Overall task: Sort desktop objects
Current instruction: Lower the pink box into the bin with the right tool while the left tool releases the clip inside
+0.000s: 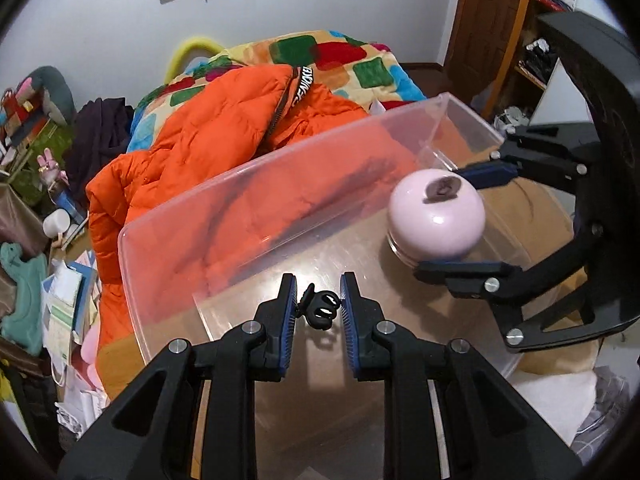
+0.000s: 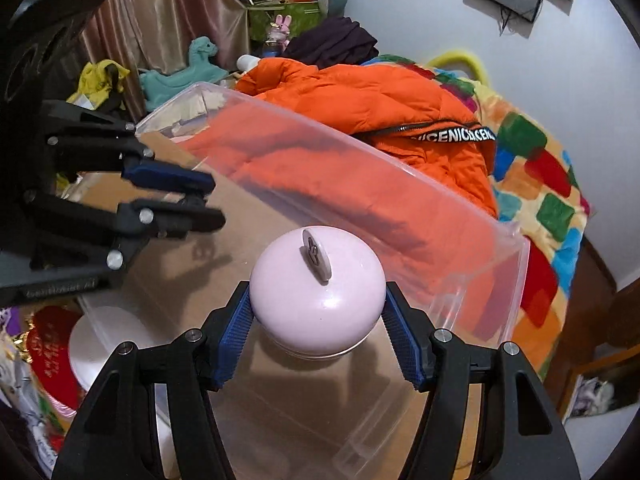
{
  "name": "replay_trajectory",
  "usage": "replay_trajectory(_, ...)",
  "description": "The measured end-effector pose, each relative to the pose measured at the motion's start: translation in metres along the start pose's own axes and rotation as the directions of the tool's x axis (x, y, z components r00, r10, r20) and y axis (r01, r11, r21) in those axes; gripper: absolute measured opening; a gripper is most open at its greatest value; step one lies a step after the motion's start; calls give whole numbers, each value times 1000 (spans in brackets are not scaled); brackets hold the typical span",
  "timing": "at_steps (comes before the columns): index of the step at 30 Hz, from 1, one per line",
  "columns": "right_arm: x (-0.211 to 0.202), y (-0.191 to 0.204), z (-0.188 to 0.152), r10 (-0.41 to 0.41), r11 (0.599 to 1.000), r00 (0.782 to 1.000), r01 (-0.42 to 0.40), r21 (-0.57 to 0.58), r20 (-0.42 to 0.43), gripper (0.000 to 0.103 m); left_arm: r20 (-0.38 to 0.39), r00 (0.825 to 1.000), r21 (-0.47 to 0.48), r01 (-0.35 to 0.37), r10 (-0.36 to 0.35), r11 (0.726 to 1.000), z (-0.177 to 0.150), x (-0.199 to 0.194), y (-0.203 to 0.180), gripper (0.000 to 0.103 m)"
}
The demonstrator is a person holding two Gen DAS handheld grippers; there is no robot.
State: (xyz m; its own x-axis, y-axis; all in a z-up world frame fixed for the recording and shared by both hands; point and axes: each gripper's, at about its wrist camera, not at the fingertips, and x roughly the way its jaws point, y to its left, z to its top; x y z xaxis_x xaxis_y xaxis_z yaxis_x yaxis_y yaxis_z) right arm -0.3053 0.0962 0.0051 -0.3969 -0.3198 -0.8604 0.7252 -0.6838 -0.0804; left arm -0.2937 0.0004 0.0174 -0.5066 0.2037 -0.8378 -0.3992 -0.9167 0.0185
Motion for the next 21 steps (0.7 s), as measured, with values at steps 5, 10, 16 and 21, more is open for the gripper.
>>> replay_trajectory(5,7,1,3,2,1000,999,-2,2,-41,60,-21,1000,-3,7,-7,1000,-3,3,2,21)
replay_trajectory(10,10,1,6,-5,1000,998,5,5,-66,60,-32,998,-50,45,-46,998,-2,2,12,22)
replay_trajectory(16,5,3,5,-42,999,998,42,8,-51,62,32,999,-70,39,-37,997,1,-21,18,50)
replay_trajectory(21,-19,8,5,-97,995,995,97,1,16,75,97,995,-75,-3,11,997,5,-46,20,57)
